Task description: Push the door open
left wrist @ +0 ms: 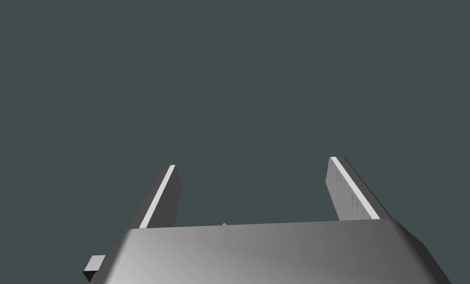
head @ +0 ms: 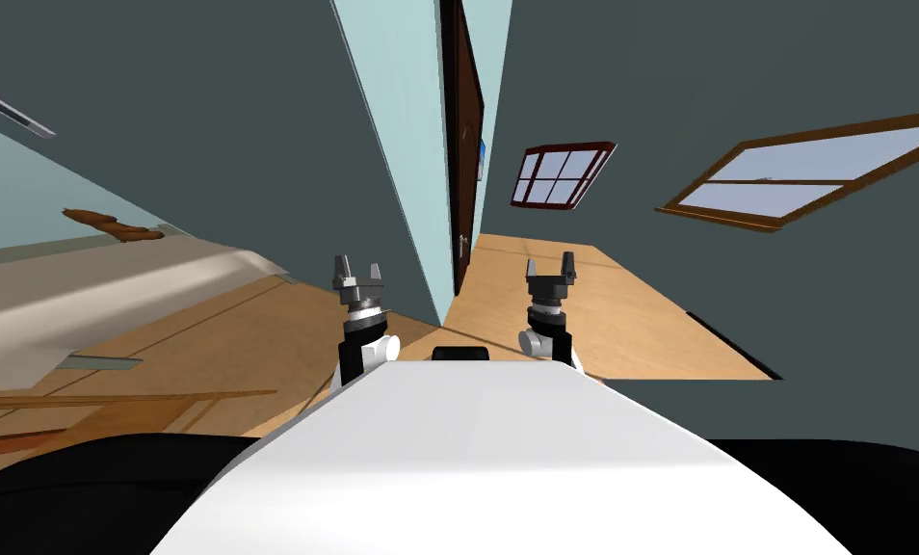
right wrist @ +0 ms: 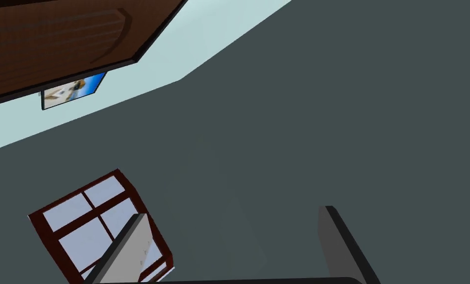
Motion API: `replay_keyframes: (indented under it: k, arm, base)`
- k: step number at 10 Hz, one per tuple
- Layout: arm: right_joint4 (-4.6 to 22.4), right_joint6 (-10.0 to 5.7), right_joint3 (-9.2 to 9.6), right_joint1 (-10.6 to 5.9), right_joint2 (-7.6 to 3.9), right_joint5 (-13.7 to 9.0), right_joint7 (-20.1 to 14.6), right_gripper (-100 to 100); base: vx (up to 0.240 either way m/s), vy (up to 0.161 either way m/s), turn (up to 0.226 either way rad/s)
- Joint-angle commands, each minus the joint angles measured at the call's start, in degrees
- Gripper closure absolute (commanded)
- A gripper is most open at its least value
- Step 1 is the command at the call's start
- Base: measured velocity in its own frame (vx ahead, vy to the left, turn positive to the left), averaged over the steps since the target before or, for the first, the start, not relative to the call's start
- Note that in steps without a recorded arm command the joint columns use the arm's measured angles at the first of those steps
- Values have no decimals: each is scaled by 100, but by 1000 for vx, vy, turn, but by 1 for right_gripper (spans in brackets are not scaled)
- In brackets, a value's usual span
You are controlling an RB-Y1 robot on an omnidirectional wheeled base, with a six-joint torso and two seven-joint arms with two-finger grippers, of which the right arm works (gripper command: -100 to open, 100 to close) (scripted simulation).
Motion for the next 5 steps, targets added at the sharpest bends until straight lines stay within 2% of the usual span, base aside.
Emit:
replay_keyframes:
  k: [1, 4, 5]
  arm:
    - [202, 13, 99, -106, -13, -138, -84, -100]
    - [561, 53, 262, -290, -61, -441, -265, -100]
    - [669, 66, 310, -345, -73, -531, -320, -100]
  base:
    - [103, -231, 249]
    - [126, -220, 253]
    - [129, -276, 246]
